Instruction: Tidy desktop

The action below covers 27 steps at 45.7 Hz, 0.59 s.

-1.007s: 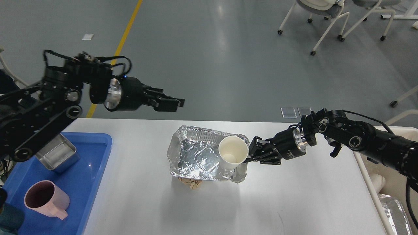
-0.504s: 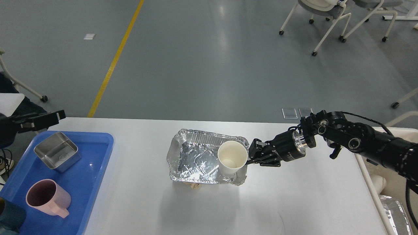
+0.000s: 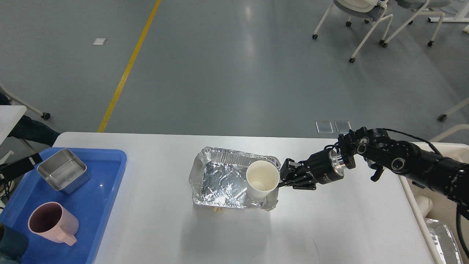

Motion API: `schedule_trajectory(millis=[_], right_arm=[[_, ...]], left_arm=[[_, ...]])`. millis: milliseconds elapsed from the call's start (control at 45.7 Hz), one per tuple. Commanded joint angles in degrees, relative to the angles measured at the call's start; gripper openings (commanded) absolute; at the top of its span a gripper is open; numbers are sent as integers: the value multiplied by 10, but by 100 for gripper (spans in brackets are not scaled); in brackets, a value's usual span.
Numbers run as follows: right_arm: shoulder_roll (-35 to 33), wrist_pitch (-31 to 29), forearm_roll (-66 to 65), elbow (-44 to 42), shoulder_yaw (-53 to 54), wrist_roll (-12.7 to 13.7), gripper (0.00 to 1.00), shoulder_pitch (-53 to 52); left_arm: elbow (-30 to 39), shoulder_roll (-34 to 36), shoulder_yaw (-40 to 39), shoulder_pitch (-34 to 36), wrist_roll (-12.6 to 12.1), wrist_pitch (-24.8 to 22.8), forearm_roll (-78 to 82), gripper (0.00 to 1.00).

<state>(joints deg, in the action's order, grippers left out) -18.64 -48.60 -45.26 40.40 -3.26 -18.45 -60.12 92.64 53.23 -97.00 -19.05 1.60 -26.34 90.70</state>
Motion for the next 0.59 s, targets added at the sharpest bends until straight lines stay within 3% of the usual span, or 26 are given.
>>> schedule_trajectory(millis=[0,131,285,569], right_arm=[[-1,0,1,2,1,0,0,-1],[-2,0,2,2,2,0,0,-5],[-16,-1,3,5,6,0,0,-10],[-35,-3,3,8,7,-1,0,-18]], left_arm=[[-6,7,53,41,-4,0,9,88],[-38,-15,201,181,-4,3,68,88],[-96,-88,346,316,-4,16,112,89],[-137,-162,580,437,0,69,190,89]])
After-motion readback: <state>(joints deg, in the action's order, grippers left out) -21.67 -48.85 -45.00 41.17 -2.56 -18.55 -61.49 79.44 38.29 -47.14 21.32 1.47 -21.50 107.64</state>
